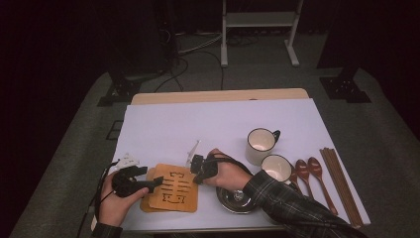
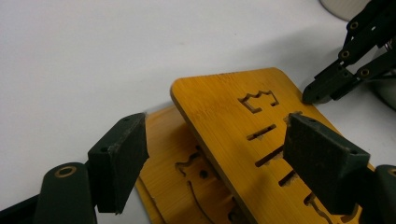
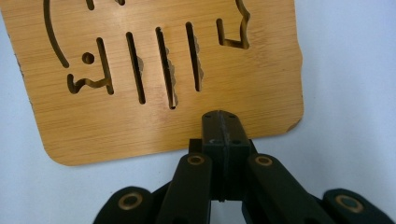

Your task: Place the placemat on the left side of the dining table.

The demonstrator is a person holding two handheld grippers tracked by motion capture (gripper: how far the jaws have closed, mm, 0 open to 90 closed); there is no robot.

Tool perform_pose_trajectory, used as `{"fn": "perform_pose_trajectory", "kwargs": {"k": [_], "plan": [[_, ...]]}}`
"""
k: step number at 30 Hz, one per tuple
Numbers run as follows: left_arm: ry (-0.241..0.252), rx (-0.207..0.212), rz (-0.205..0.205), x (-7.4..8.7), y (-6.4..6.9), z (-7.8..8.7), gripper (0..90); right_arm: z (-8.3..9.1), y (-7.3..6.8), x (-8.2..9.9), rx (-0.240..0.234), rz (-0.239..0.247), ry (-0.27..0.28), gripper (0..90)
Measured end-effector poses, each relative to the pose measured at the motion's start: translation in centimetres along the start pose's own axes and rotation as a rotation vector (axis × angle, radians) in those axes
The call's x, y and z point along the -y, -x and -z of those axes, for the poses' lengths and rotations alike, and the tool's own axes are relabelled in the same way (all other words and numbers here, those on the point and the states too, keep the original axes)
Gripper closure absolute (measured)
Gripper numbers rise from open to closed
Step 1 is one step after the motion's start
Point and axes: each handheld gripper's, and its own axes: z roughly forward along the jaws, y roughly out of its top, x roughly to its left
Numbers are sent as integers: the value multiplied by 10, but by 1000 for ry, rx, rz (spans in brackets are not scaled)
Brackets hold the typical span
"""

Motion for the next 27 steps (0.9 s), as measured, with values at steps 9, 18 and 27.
{"fn": "perform_pose_trajectory", "kwargs": {"k": [9,18,27], "plan": [[-25,27,-2,3,4,-9,201,0,0,0,2,5,1,895],[-55,46,-11,5,9,-20,194,0,-1,0,3,7,-2,895],[-66,79,1,6,10,-26,187,0,-1,0,7,16,-3,895]]}}
